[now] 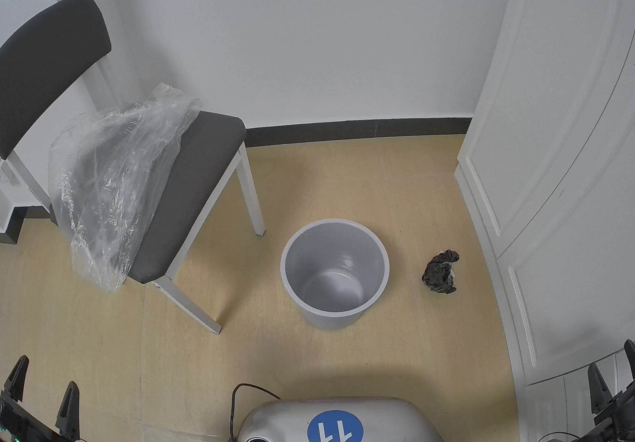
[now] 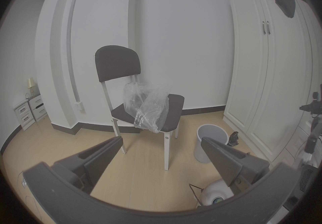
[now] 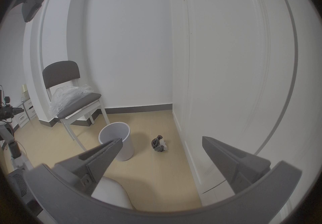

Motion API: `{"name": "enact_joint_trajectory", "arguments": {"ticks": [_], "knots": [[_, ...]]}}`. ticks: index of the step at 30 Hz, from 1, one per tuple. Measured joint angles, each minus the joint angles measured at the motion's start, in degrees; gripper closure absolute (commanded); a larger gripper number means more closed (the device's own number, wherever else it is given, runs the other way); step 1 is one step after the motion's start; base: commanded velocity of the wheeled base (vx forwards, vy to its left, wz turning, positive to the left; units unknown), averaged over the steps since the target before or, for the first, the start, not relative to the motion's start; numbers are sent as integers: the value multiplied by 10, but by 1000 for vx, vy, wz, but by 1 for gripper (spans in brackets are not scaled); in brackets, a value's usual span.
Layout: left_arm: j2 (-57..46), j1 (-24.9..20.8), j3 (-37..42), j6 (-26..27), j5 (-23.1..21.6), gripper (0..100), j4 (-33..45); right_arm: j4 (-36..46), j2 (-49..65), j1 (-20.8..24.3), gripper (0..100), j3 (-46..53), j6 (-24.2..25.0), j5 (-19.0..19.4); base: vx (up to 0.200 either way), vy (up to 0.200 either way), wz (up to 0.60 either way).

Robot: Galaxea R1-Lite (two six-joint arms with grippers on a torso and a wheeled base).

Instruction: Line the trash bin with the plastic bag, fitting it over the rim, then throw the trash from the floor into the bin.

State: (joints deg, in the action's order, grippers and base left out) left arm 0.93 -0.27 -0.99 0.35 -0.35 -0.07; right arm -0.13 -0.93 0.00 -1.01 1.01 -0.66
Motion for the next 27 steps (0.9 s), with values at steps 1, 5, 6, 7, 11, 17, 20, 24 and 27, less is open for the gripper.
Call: {"name": "enact_joint_trajectory", "arguments": {"ticks": [1, 5, 6, 7, 11, 17, 20, 24, 27], "knots": [[0, 0, 0, 0, 0, 0, 0, 0, 0, 0, 0, 0, 0, 0, 0, 0, 0], [0, 0, 0, 4, -1, 0, 0, 0, 0, 0, 0, 0, 0, 0, 0, 0, 0], [0, 0, 0, 5, -1, 0, 0, 0, 0, 0, 0, 0, 1, 0, 0, 0, 0], [0, 0, 0, 5, -1, 0, 0, 0, 0, 0, 0, 0, 1, 0, 0, 0, 0], [0, 0, 0, 5, -2, 0, 0, 0, 0, 0, 0, 0, 1, 0, 0, 0, 0], [0, 0, 0, 12, -6, 0, 0, 0, 0, 0, 0, 0, -5, -2, 0, 0, 0], [0, 1, 0, 22, -12, 0, 0, 1, 0, -1, 0, 0, -19, 0, 0, 0, 0], [0, 1, 0, 11, -9, 0, 0, 1, 0, -2, 0, 0, -12, 0, 0, 0, 0], [0, 0, 0, 3, 1, 0, 0, 1, 0, -1, 0, 0, -10, 2, 0, 0, 0]]}}
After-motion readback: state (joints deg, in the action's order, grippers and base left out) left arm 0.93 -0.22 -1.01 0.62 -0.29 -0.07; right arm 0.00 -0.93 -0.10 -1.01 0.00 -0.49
